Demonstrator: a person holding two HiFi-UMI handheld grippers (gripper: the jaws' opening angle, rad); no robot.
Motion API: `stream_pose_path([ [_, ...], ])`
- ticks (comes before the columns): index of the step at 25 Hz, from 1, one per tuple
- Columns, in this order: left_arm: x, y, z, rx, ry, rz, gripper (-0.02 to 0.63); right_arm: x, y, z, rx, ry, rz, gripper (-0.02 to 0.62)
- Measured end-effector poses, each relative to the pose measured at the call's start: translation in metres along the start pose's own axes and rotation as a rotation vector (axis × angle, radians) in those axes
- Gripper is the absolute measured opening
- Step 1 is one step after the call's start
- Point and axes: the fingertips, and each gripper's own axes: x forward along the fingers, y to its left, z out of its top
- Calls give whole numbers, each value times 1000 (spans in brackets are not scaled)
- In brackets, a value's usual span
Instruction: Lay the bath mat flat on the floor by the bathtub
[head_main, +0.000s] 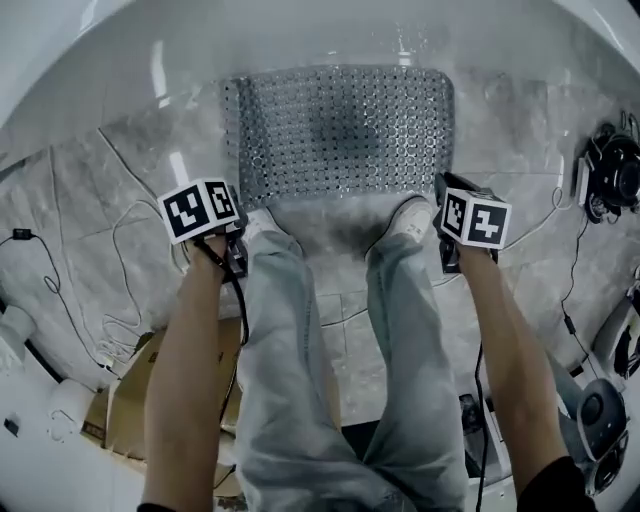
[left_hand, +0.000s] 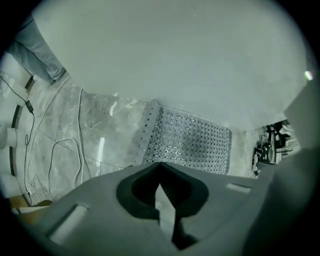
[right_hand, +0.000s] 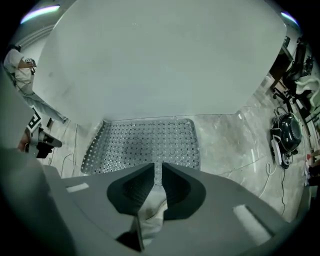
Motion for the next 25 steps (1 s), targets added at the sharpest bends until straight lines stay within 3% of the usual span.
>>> stream_pose_path([
  [4,-38,-28,-14,-59,-3,-80,5,-39,13,9,47,-13,9,4],
  [8,-81,-58,-29,-150,-42,-168,5,-77,29,17,86,-21,40,4],
  [14,-151,-100,-56,-17,-22,-205,5,-138,62,24,145,-37,103,5],
  [17,-191,-125,-53,24,-67,-236,5,-170,75,36,162,-62,126,4],
  [20,-230,-136,-52,71,-109,-212,5,-203,83,40,166,-80,114,3],
  [25,-292,-160,-48,87,-163,-233,5,-256,103,48,186,-108,147,3],
])
